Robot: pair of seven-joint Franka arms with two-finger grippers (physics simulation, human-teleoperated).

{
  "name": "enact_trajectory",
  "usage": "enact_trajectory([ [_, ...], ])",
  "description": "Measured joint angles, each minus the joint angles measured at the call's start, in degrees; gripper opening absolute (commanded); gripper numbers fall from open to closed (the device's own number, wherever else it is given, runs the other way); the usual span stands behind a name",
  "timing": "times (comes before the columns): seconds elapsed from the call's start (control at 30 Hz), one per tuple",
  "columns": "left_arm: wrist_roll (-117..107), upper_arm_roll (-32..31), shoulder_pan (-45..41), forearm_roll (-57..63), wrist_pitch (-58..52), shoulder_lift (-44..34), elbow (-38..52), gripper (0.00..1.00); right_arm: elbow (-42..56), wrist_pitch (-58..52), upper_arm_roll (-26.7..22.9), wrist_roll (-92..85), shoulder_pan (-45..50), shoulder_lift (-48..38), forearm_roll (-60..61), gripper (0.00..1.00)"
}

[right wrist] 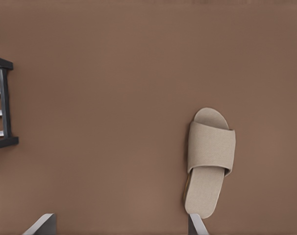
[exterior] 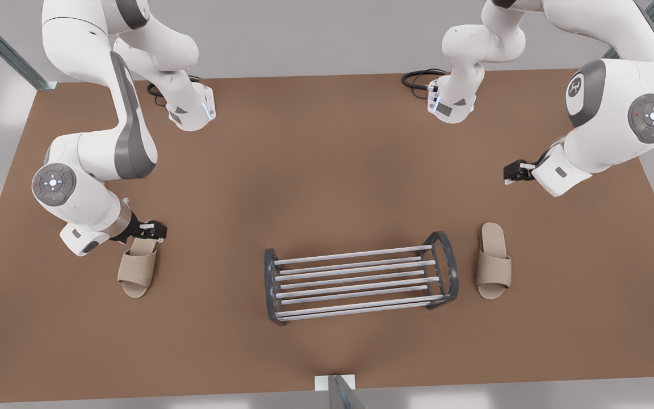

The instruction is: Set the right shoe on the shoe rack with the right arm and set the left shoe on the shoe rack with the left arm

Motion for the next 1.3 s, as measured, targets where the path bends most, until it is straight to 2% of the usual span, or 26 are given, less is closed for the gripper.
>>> enact_trajectory([
  [0.07,0.03,0.00,0.00,0.01,0.27,0.02,-0.20,1.00,0.33,-0.18,0.05,-0.27,0.96,1.17,-1.95,1.00],
  [0.13,0.05,-0.04,0.06,-0.14,3.28,0.17,-6.98,1.00,0.30,-0.22,0.06,-0.60,0.36,4.01,-3.07,1.00],
  [0.2,0.07,-0.93,0.36,-0.40,12.27,0.01,-19.20,1.00,-5.38,0.75,0.06,-0.87,-2.16,4.29,-3.64,1.00],
  [0.3,0.09,-1.59,-0.25,-0.62,28.16,0.01,-30.78,1.00,-23.00,6.08,0.06,-1.17,-5.84,-5.12,-4.04,1.00],
  [0.4,0.12,-1.66,0.18,-0.73,42.32,0.59,-36.91,1.00,-27.62,10.32,0.06,-1.47,-8.78,-7.46,-4.22,1.00],
  [0.5,0.17,-1.67,0.28,-0.79,56.58,2.96,-41.81,1.00,-28.64,15.40,0.07,-2.09,-11.97,-6.22,-4.36,1.00],
  [0.6,0.22,-1.68,0.90,-0.83,66.91,5.17,-42.98,1.00,-28.53,20.45,0.11,-3.34,-13.43,-0.89,-4.44,1.00],
  [0.73,0.28,-1.60,1.79,-0.85,74.85,6.29,-43.51,1.00,-27.75,25.44,0.07,-6.58,-14.96,3.11,-4.49,1.00],
  [1.03,0.26,-1.43,4.02,-0.87,81.41,7.44,-48.00,1.00,-24.99,31.76,0.07,-14.49,-18.45,8.85,-4.50,1.00],
  [1.3,-0.28,-1.59,4.30,-2.17,88.25,11.80,-48.16,1.00,-25.28,33.95,0.11,-19.08,-19.34,9.25,-4.37,1.00],
])
